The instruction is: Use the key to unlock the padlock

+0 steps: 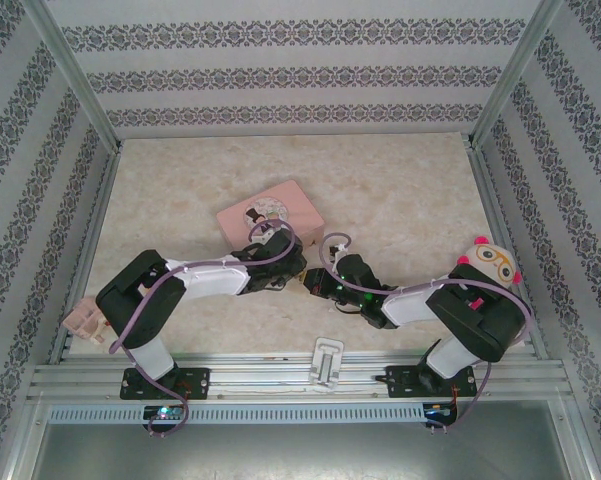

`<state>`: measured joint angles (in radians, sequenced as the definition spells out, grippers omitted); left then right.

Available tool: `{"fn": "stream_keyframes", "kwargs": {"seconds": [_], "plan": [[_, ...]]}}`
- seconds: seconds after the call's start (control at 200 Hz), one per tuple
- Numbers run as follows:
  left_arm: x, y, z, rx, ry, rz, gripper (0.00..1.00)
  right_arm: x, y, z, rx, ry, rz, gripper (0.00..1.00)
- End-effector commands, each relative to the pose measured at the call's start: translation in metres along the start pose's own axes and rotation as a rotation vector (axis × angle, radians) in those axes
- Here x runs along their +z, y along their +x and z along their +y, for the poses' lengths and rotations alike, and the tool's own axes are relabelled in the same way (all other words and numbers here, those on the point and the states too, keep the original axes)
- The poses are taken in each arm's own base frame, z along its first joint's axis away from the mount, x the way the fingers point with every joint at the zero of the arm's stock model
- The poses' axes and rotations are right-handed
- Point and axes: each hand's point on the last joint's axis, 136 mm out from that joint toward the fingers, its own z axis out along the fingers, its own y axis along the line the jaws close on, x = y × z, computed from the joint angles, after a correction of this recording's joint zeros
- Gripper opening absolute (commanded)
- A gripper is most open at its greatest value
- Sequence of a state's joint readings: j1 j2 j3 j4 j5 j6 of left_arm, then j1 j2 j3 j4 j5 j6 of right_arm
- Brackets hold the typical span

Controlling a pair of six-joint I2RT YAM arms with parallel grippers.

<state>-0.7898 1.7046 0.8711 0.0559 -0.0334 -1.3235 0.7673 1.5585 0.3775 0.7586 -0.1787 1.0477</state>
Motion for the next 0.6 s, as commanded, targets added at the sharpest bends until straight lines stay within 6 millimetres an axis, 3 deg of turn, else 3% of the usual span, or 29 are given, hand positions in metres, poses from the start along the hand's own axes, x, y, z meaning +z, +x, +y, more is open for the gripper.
{"fn": "stream_keyframes", "kwargs": {"seconds": [0.0, 0.145, 0.37, 0.495, 0.56, 0.595], "plan": [[-0.015, 0.006, -0.046, 0.004, 0.221, 0.025, 0.3, 0.003, -0.021, 0.017, 0.02, -0.062, -0.08, 0.0], [-0.025, -0.003, -0.049, 0.016, 0.27, -0.026, 0.48, 0.005, -0.024, 0.017, 0.034, -0.064, -0.094, 0.0], [-0.04, -0.014, -0.051, 0.058, 0.322, -0.099, 0.83, 0.007, -0.026, 0.016, 0.072, -0.087, -0.116, 0.0], [-0.05, -0.023, -0.048, 0.072, 0.332, -0.153, 0.87, 0.01, -0.027, 0.018, 0.085, -0.103, -0.118, 0.0], [-0.055, -0.026, -0.045, 0.079, 0.329, -0.171, 0.98, 0.01, -0.028, 0.018, 0.095, -0.11, -0.125, 0.0], [-0.057, -0.027, -0.042, 0.085, 0.323, -0.179, 0.99, 0.01, -0.029, 0.018, 0.1, -0.112, -0.127, 0.0]]}}
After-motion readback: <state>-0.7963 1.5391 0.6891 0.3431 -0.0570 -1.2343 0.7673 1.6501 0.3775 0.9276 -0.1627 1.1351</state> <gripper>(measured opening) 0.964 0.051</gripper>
